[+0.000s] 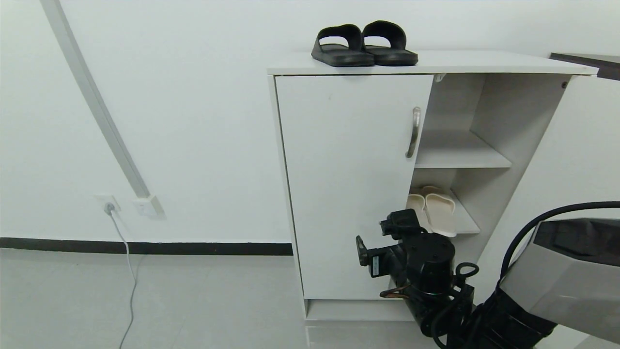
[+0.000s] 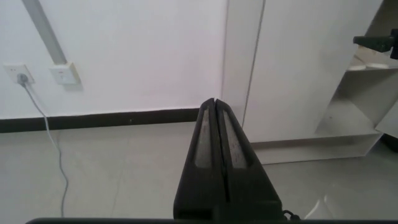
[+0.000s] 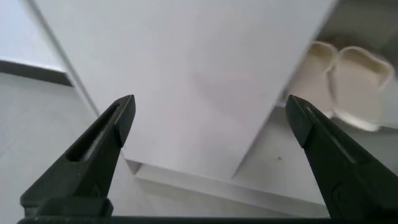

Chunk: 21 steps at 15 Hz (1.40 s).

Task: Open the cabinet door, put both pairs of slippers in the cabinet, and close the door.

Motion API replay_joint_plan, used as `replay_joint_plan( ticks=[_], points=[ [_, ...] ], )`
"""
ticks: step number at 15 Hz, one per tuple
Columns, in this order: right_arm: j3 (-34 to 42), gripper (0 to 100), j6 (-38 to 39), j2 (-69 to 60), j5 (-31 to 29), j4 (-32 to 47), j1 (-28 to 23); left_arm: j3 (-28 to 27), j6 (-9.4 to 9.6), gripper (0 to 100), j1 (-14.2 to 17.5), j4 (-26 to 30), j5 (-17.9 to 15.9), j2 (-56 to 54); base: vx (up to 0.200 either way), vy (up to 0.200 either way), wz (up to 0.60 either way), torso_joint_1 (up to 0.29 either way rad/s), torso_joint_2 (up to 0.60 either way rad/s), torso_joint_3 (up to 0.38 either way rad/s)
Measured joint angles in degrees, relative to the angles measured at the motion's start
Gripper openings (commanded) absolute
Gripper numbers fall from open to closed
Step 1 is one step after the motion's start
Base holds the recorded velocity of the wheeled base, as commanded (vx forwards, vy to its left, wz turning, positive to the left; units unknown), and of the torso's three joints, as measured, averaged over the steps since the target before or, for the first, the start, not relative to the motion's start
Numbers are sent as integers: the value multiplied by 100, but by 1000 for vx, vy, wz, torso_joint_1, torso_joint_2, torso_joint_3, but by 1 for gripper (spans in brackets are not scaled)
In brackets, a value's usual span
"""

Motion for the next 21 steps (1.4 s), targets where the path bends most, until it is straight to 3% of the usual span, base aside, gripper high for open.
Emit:
replay_joint_plan(
  ticks=[17, 21],
  points=[
    [111, 100, -50, 52, 66, -54, -22, 5, -10, 0, 5, 0, 2, 5, 0, 0, 0, 0, 0, 0],
    [113, 100, -50, 52, 66, -49, -16, 7, -11, 0, 5, 13, 2, 5, 0, 0, 0, 13, -171, -243]
  ],
)
